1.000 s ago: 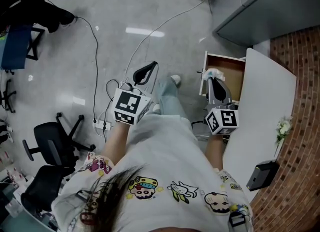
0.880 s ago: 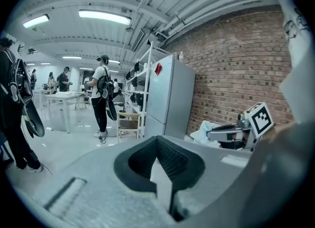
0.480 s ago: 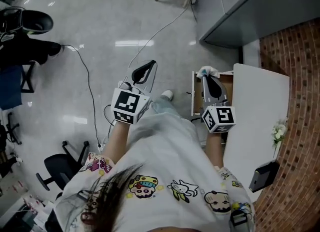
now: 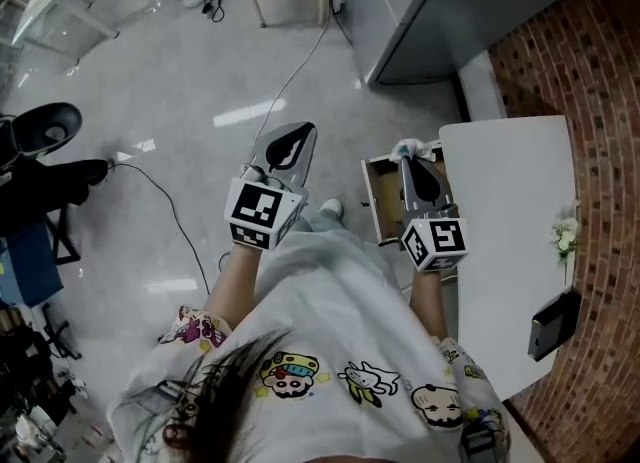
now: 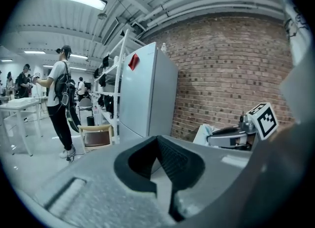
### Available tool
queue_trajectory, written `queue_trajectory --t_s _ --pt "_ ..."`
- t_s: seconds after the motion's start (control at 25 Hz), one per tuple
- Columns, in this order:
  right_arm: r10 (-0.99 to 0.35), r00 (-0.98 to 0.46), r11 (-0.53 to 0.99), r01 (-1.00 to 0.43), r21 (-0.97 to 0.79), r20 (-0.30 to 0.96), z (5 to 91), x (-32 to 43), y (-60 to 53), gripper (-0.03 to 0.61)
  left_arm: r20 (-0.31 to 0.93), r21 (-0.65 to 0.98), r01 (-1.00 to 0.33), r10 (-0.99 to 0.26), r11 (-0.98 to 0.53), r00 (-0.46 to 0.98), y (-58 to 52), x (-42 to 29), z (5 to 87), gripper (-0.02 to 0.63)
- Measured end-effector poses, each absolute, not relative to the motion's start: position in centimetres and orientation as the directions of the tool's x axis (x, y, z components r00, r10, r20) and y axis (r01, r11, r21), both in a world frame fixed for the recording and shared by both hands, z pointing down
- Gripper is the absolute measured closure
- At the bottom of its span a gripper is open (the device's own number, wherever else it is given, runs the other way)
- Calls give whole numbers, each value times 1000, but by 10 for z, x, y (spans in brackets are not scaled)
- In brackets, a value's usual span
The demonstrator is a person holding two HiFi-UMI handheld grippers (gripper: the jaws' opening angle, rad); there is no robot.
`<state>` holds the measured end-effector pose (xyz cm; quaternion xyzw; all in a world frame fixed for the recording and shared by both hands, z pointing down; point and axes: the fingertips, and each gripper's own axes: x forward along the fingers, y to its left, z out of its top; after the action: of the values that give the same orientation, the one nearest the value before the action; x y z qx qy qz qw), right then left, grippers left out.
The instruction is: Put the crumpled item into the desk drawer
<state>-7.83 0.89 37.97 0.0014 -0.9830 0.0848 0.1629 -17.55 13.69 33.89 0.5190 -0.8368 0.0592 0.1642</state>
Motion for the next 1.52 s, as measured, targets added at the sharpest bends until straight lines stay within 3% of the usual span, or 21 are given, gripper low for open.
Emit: queue_trajectory --t_s 0.16,0.36,0.76,1.16,1.52 --pt "-192 -925 955 -253 -155 327 379 -43 -11 560 333 71 -969 -922 236 -200 90 -166 337 617" --pt "-317 -881 908 -389 -156 352 380 -14 -33 560 339 80 -993 -939 88 -56 48 -150 335 617" --pt "-649 -656 669 -733 -121 386 389 40 -40 560 330 104 -936 -876 -337 352 -23 -121 346 617" --pt "-797 -413 409 -906 -109 441 402 69 -11 560 363 131 -778 -701 -614 614 -43 -94 361 617" --pt "-803 -342 330 -937 -113 488 425 78 7 560 407 175 -700 -597 -692 691 -39 -70 389 617"
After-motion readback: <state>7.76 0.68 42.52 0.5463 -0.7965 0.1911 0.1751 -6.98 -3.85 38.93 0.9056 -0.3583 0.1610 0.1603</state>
